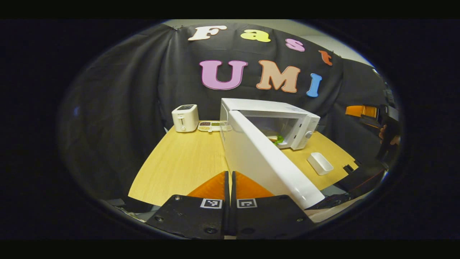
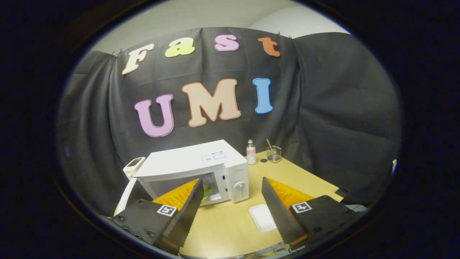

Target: Open the microwave oven with the left hand, put the food in, and close the microwave oven.

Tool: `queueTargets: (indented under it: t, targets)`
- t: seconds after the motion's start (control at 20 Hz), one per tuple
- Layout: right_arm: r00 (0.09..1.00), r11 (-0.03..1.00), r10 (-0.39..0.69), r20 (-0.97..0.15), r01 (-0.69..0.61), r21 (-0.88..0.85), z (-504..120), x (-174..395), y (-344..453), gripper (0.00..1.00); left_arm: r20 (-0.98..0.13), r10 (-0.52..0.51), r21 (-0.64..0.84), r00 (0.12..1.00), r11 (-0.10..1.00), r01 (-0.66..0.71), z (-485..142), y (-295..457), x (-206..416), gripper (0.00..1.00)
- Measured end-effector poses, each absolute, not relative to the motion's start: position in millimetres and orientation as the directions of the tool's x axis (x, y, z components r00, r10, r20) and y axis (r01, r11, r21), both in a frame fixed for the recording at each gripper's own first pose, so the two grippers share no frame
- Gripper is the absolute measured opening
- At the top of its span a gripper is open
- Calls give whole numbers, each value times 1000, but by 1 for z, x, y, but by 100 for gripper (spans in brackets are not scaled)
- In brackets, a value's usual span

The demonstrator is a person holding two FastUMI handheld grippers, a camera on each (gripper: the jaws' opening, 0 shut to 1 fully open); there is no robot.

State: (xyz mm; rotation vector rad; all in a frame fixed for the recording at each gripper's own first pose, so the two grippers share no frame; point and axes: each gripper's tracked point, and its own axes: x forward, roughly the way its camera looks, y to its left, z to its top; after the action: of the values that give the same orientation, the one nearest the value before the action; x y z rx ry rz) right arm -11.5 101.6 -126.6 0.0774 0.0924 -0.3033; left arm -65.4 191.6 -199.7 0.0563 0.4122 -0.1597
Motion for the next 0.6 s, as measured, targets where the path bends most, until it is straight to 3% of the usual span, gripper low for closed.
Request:
queueTargets:
  t: [0.2, 0.25, 0.6]
  targets:
    - [942, 943, -323, -95, 329, 60, -123, -23, 97, 91, -405, -191, 21, 894, 976, 218, -202, 179, -69, 1]
    - [941, 942, -324, -97, 331, 62, -123, -24, 97, 100, -406, -203, 21, 891, 973, 231, -202, 175, -68, 0]
    - [941, 943, -318, -118, 327, 66, -124, -22, 75, 100, -413, -228, 55, 882, 960, 275, -199, 145, -62, 1]
